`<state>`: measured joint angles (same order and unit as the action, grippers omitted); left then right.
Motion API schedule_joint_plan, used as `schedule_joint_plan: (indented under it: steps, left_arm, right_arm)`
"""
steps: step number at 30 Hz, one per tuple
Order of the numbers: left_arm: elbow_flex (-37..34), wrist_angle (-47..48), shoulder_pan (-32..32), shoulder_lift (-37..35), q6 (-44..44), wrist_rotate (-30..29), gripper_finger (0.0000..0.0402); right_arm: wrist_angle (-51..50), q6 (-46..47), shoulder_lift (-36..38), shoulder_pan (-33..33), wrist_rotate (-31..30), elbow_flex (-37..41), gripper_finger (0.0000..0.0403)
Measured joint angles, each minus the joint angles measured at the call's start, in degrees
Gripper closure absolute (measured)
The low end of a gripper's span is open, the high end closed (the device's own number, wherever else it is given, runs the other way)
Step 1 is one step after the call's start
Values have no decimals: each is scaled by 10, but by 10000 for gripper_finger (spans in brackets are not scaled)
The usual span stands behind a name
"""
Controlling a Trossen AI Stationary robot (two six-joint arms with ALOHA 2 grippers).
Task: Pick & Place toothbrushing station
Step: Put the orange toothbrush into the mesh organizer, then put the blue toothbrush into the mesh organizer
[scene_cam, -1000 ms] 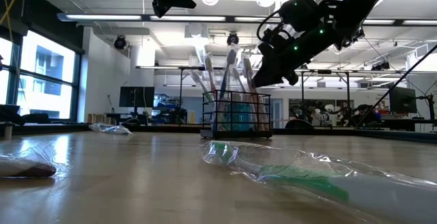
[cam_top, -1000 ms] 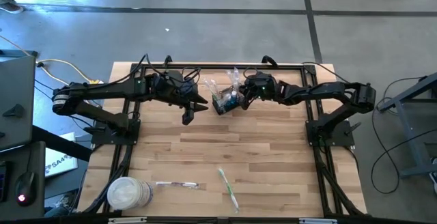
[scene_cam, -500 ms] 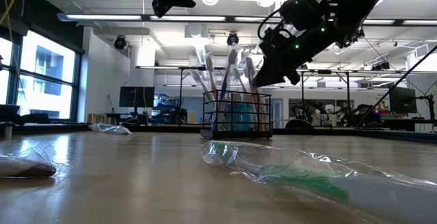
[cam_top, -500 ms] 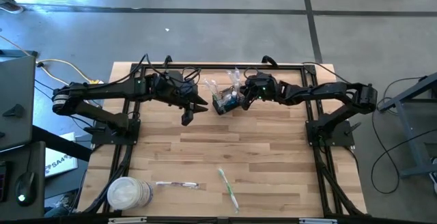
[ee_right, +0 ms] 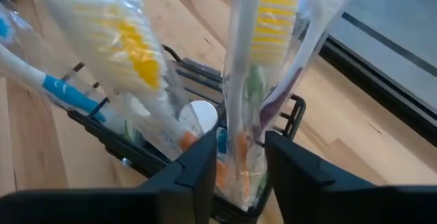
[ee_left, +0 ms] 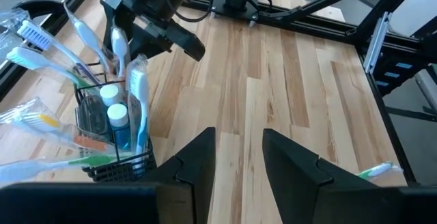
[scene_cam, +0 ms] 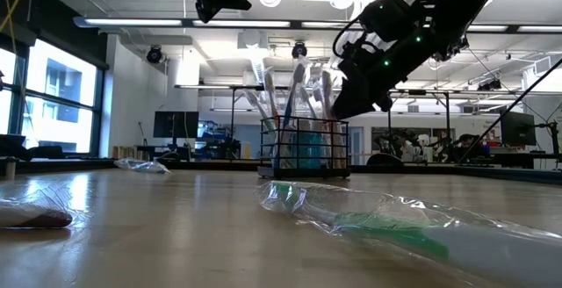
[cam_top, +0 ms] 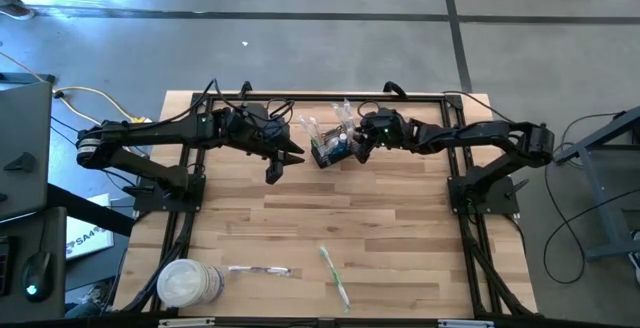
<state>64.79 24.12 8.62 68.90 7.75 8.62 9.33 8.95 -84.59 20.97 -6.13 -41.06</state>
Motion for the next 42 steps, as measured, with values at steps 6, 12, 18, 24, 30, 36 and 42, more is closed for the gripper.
schedule_joint_plan:
  steps: [6,12,18,24,30,36,42]
  left_arm:
    - [0,-2,0,0,-1,0,279]
    - [0,-5,0,0,-4,0,279]
    - [0,-5,0,0,-4,0,279]
    - [0,31,0,0,-47,-14,279]
    - [1,111,0,-7,-82,-104,279]
    - [0,179,0,-6,-123,-118,279]
    - [0,224,0,-6,-124,-182,279]
  right_arm:
    - [-6,-1,19,0,-11,0,279]
    - [-13,-2,46,0,-43,0,295]
    - [-26,-6,68,0,-43,0,307]
    - [-66,14,105,0,-44,0,309]
    - [-114,32,163,0,-44,0,309]
    - [-129,50,226,0,-39,-1,309]
    - [-128,63,267,0,-40,-1,309]
